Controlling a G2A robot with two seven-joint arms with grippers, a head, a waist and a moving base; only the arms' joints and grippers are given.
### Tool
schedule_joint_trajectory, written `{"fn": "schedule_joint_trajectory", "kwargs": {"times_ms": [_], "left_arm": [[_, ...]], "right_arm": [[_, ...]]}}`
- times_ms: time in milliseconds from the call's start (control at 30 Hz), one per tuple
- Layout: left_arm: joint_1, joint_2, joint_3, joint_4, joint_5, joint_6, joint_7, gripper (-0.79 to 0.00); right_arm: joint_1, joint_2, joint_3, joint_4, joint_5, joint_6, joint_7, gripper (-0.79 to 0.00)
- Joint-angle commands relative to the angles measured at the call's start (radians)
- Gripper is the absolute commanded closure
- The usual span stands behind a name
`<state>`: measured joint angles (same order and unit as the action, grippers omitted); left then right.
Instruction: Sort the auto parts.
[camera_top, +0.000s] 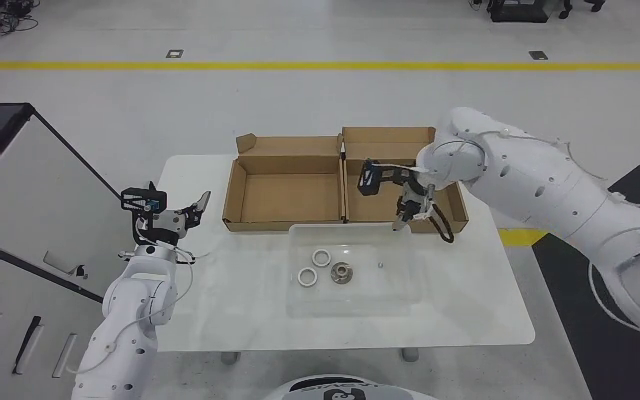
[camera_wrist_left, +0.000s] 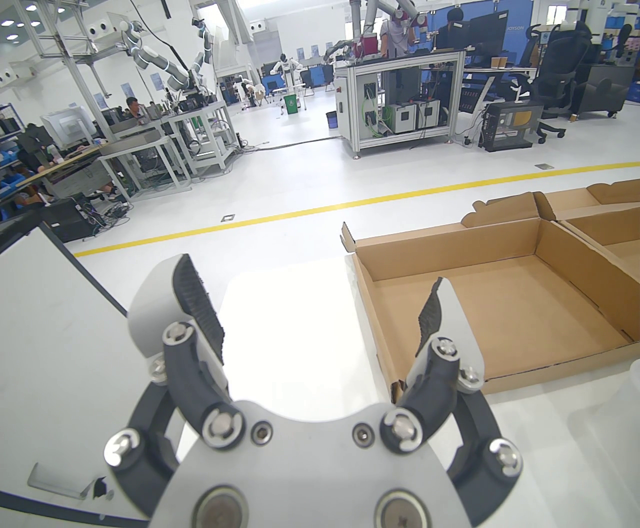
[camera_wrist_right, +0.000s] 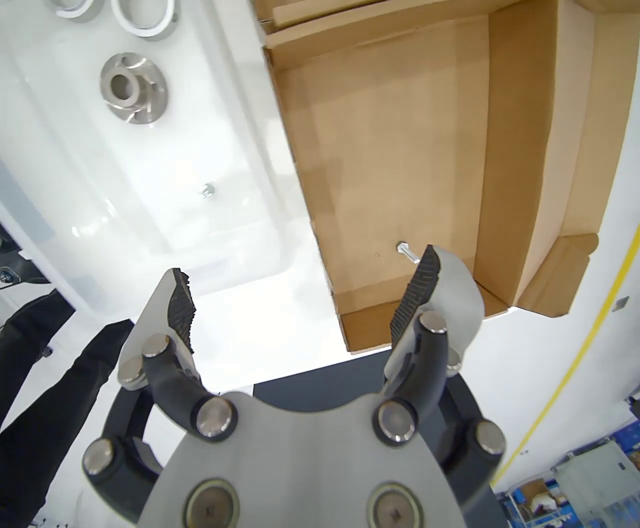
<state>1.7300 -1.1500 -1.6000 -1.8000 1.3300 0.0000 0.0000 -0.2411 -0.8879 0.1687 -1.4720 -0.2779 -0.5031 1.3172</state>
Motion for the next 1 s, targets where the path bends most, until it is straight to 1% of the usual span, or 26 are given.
{"fn": "schedule_joint_trajectory", "kwargs": {"times_ms": [0, 167, 367, 600, 967], "left_arm": [[0.0, 0.0, 0.0, 0.0, 0.0, 0.0, 0.0, -0.785], [0.0, 0.0, 0.0, 0.0, 0.0, 0.0, 0.0, -0.785], [0.0, 0.0, 0.0, 0.0, 0.0, 0.0, 0.0, -0.785], [0.0, 0.0, 0.0, 0.0, 0.0, 0.0, 0.0, -0.785], [0.0, 0.0, 0.0, 0.0, 0.0, 0.0, 0.0, -0.785]], "right_arm": [[0.002, 0.017, 0.001, -0.045, 0.019, 0.01, 0.01, -0.785], [0.004, 0.045, 0.001, -0.127, 0.037, 0.035, 0.035, -0.785], [-0.002, 0.046, 0.001, -0.164, 0.039, 0.038, 0.038, -0.785], [-0.031, 0.025, 0.001, -0.185, 0.017, 0.048, 0.048, -0.785], [-0.068, -0.028, 0.001, -0.179, -0.007, 0.089, 0.088, -0.785]]}}
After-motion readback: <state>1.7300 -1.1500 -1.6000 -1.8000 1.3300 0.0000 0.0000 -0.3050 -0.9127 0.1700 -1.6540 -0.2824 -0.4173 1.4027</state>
